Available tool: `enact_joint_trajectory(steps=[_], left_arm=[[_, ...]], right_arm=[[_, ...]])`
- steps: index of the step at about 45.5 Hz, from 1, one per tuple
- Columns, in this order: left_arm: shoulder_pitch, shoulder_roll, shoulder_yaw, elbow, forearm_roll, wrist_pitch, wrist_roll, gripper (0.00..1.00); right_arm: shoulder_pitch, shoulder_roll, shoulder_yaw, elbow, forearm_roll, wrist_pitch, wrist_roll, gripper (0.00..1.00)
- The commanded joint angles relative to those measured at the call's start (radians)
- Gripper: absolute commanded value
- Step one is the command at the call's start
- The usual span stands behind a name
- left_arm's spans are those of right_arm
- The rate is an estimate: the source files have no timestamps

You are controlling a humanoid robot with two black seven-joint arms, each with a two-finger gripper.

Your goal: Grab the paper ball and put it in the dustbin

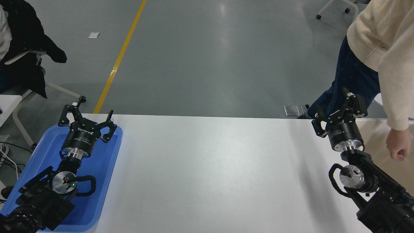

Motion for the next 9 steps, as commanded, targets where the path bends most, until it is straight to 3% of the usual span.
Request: enact_joint_trajectory(steps=[1, 9], left_arm=[[0.000, 0.000, 0.000, 0.000, 0.000, 0.000, 0.000, 1.00], [0.000, 0.000, 0.000, 0.000, 0.000, 0.000, 0.000, 1.00]], right_arm=[[-0.025, 0.015, -0.013, 0.004, -0.001, 0.006, 0.011, 1.00], [-0.025, 0.021, -0.015, 0.009, 0.001, 0.010, 0.011, 1.00]])
